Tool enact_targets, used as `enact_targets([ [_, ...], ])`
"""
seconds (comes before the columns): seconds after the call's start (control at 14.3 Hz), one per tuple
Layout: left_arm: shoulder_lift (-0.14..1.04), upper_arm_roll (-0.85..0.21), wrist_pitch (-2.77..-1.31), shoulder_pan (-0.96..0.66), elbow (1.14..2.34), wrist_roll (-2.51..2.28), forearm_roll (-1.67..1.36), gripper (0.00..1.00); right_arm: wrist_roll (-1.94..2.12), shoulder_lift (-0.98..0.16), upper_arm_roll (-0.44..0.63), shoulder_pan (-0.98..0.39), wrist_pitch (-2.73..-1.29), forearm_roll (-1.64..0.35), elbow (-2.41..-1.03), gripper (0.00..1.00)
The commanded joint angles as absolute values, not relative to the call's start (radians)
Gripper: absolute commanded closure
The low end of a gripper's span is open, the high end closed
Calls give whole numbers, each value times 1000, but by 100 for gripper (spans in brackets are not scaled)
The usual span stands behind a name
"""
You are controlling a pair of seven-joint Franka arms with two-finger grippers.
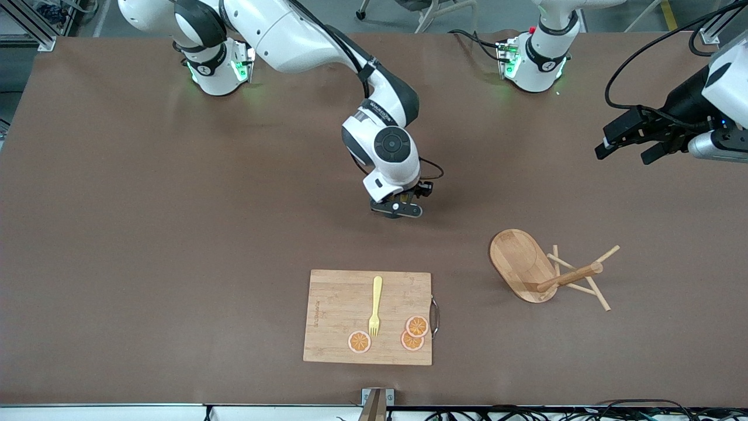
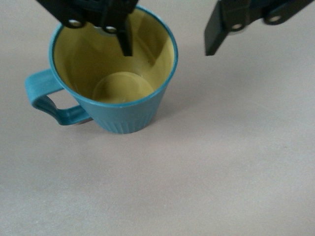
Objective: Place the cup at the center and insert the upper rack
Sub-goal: 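Set the mug down and open the right gripper while the left gripper advances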
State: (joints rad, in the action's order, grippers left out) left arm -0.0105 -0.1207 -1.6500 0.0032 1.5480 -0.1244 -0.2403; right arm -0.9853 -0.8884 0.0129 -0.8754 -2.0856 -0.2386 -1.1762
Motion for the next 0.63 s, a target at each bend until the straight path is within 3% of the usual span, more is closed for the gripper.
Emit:
enact_targets([
  [0.0, -8, -124, -1652, 3, 1552, -137, -253, 0, -999, -839, 12, -862, -1989, -255, -1149, 0],
  [0.21, -3, -127, -1651, 0, 1554, -138, -256, 0, -993, -778, 12, -774, -1776, -256, -1045, 0],
  [0.56, -5, -188, -1646, -3, 1568, -192, -255, 0, -872, -606, 24, -528, -1554, -241, -1045, 0],
])
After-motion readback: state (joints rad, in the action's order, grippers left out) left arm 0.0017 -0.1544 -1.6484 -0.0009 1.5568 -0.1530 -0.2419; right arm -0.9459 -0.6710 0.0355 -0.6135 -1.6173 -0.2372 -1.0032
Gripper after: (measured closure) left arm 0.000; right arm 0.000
